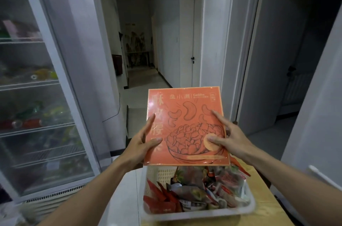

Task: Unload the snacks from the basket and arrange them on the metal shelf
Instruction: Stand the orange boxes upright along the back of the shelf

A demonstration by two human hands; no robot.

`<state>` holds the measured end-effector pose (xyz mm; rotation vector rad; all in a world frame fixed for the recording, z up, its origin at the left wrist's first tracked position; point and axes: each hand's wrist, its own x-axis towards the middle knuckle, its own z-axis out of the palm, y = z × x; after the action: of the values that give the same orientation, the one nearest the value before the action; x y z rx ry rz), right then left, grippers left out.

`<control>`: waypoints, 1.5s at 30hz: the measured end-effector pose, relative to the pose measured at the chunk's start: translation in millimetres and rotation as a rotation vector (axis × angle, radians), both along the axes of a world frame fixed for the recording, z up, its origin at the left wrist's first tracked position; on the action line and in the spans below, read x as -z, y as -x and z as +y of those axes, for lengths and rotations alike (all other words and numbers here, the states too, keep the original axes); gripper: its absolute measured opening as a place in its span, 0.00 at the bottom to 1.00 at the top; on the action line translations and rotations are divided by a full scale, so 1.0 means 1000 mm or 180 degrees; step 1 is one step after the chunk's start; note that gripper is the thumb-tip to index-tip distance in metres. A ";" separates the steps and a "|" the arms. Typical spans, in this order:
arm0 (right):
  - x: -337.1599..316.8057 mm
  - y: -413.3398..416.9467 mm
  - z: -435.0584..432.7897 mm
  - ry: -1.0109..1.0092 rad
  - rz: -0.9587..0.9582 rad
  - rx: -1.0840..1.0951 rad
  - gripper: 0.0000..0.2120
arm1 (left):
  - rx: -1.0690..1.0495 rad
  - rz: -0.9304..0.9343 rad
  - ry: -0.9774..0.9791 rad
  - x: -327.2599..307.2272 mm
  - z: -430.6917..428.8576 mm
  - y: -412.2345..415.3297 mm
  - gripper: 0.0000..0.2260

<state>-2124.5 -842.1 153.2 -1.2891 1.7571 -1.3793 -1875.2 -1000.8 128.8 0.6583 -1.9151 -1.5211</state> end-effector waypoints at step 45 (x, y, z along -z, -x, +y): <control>-0.118 -0.293 0.829 0.0164 0.1305 0.3098 0.47 | 0.3092 0.1042 0.0977 -0.109 0.692 -0.013 0.37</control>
<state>-1831.7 -12.9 271.7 -0.7533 2.8653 -1.7081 -1861.7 -309.2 238.1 -0.7326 -2.2296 -1.6306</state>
